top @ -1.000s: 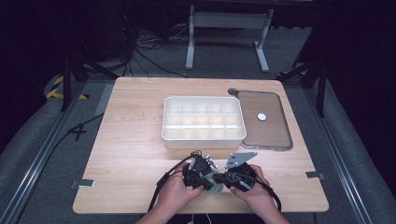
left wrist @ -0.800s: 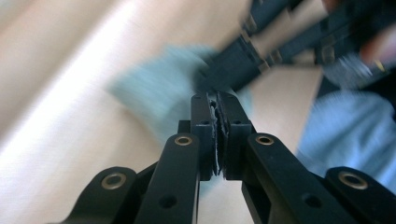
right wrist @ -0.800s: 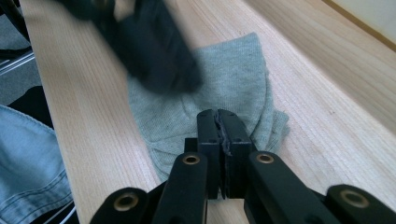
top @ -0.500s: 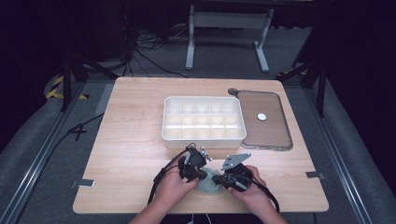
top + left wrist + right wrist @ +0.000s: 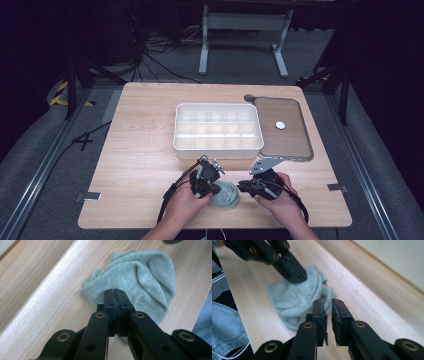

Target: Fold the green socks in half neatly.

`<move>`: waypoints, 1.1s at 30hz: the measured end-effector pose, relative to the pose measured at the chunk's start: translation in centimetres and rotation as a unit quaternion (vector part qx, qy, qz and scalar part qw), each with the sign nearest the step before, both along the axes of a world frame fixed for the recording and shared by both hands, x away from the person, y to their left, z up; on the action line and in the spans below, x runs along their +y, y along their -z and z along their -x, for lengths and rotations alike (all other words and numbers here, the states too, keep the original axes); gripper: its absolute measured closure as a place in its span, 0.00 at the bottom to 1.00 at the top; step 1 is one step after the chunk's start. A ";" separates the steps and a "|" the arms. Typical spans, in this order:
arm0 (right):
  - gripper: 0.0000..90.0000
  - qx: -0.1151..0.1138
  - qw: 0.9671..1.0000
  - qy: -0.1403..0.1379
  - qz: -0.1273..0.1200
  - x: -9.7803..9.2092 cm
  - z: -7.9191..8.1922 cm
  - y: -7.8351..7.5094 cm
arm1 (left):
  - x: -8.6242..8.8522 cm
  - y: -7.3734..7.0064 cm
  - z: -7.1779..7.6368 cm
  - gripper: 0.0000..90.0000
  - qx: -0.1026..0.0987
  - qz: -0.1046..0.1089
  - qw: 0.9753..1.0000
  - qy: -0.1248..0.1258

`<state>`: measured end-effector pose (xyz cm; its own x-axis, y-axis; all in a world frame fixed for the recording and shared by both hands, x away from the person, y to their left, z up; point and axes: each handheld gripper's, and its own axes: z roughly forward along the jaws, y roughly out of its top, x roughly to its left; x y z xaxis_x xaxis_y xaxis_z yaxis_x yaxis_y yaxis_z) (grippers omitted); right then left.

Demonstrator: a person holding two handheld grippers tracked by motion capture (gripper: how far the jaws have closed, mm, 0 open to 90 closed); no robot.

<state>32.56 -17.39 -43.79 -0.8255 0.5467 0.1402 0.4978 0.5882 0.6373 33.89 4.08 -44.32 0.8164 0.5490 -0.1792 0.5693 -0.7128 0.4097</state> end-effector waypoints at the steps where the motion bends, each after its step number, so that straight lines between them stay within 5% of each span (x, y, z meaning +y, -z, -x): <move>1: 0.91 0.002 1.000 -0.002 -0.001 0.1 0.1 0.1 | 0.0 0.0 0.0 0.98 -0.001 0.002 1.000 -0.001; 8: 0.94 -0.001 0.999 -0.036 0.005 2.0 1.0 -0.1 | -0.1 0.0 0.1 0.98 -0.005 0.002 1.000 -0.005; 13: 0.94 -0.005 0.998 -0.046 0.041 3.0 1.2 0.9 | 0.0 -0.2 0.2 0.95 -0.002 0.008 1.000 -0.003; 19: 0.94 -0.002 0.998 -0.045 0.047 2.9 0.8 1.3 | 1.8 -1.0 -0.2 0.87 -0.003 0.037 0.999 -0.010; 24: 0.93 -0.001 0.998 -0.046 0.045 2.8 0.7 1.3 | 3.0 -0.9 -0.6 0.81 -0.003 0.032 0.999 -0.018; 28: 0.93 0.000 0.998 -0.043 0.043 2.8 0.5 1.3 | 3.6 -0.3 -0.2 0.83 -0.028 0.024 0.999 -0.005; 33: 0.93 -0.004 0.998 -0.046 0.046 2.9 0.3 1.3 | 3.8 0.1 -0.1 0.88 -0.010 0.013 1.000 0.009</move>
<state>32.26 -14.53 -45.10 -0.8735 0.4789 0.0870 0.4346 0.6869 0.5825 34.03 7.84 -44.44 0.8298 0.5295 -0.1763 0.5476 -0.7118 0.4398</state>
